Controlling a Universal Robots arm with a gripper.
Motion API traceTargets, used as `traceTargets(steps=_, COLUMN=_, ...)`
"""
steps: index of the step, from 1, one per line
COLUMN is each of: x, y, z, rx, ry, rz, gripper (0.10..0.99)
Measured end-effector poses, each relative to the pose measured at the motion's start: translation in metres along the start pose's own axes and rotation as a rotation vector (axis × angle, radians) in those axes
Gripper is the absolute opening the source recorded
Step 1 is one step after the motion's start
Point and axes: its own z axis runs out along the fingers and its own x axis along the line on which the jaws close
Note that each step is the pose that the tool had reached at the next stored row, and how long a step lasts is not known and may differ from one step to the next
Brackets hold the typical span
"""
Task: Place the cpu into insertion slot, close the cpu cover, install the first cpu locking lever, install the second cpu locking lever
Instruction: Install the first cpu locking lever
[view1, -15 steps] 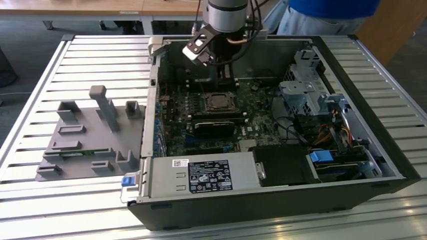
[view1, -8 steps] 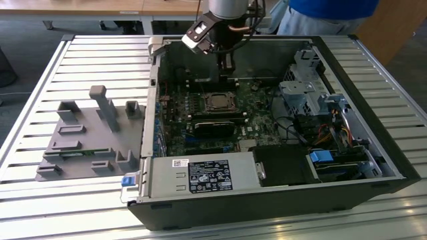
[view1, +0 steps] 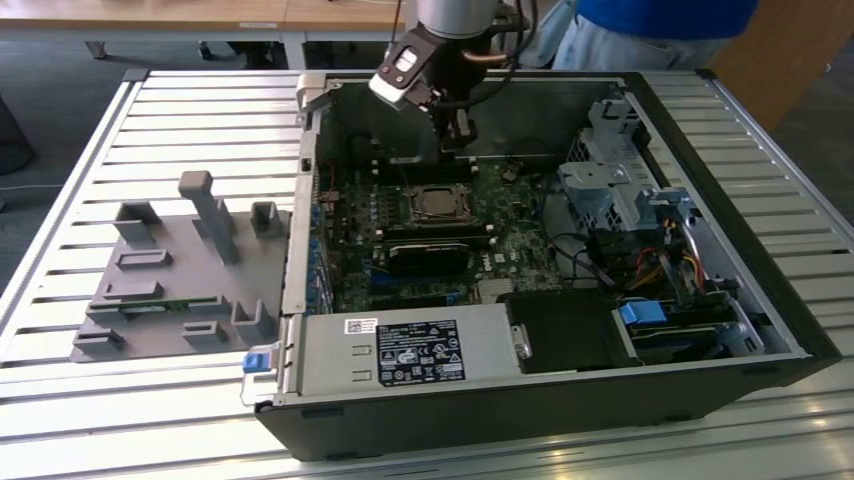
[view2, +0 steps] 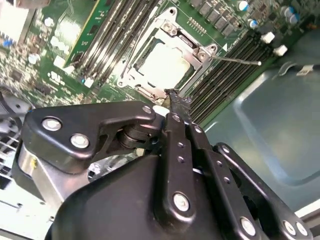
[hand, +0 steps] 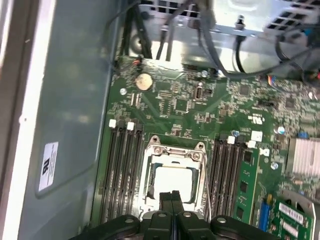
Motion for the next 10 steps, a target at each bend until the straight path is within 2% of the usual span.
traceTargets(steps=8, x=0.0000, y=0.0000, z=0.0000, rx=0.001, ry=0.0017, rz=-0.146, gripper=0.106)
traceTargets(steps=10, x=0.0000, y=0.0000, z=0.0000, rx=0.001, ry=0.0029, rz=-0.200, gripper=0.106)
